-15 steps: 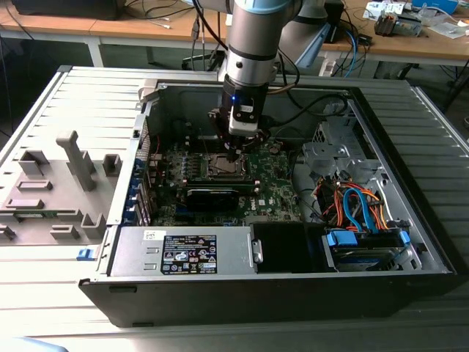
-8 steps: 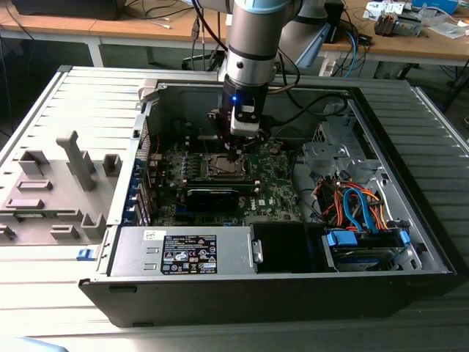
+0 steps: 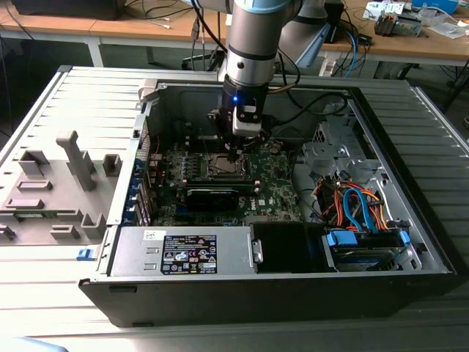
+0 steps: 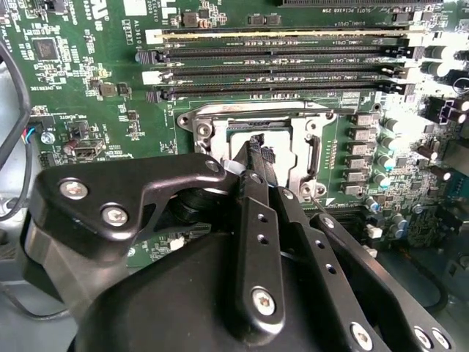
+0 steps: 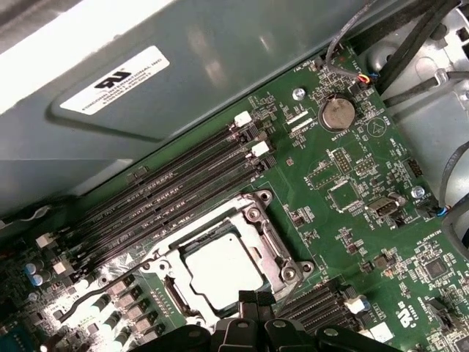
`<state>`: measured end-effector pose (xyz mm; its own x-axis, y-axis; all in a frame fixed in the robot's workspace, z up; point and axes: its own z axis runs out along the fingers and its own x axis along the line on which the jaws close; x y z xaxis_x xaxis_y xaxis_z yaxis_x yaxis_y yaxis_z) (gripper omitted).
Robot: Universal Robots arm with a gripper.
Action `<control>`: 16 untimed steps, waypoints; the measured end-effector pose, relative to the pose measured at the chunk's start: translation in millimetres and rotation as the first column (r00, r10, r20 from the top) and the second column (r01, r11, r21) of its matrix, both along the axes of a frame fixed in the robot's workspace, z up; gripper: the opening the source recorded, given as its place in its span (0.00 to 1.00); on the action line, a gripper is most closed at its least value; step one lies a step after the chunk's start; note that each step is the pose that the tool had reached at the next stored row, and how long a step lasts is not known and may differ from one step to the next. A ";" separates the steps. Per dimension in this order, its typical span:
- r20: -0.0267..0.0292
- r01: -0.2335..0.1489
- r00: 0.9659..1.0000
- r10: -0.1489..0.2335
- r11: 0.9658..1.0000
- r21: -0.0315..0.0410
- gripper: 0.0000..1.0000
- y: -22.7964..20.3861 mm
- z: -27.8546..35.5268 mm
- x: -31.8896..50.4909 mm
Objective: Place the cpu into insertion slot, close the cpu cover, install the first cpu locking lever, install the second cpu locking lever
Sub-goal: 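Install the first cpu locking lever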
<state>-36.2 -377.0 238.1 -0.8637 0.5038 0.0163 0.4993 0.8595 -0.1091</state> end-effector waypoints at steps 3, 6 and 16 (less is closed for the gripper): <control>0.000 -0.011 1.000 0.011 1.000 0.000 0.11 0.0 0.0 0.0; 0.000 -0.022 1.000 0.022 1.000 0.000 0.11 0.0 0.0 0.0; 0.000 -0.054 0.999 0.054 0.999 0.000 0.11 0.0 0.0 0.0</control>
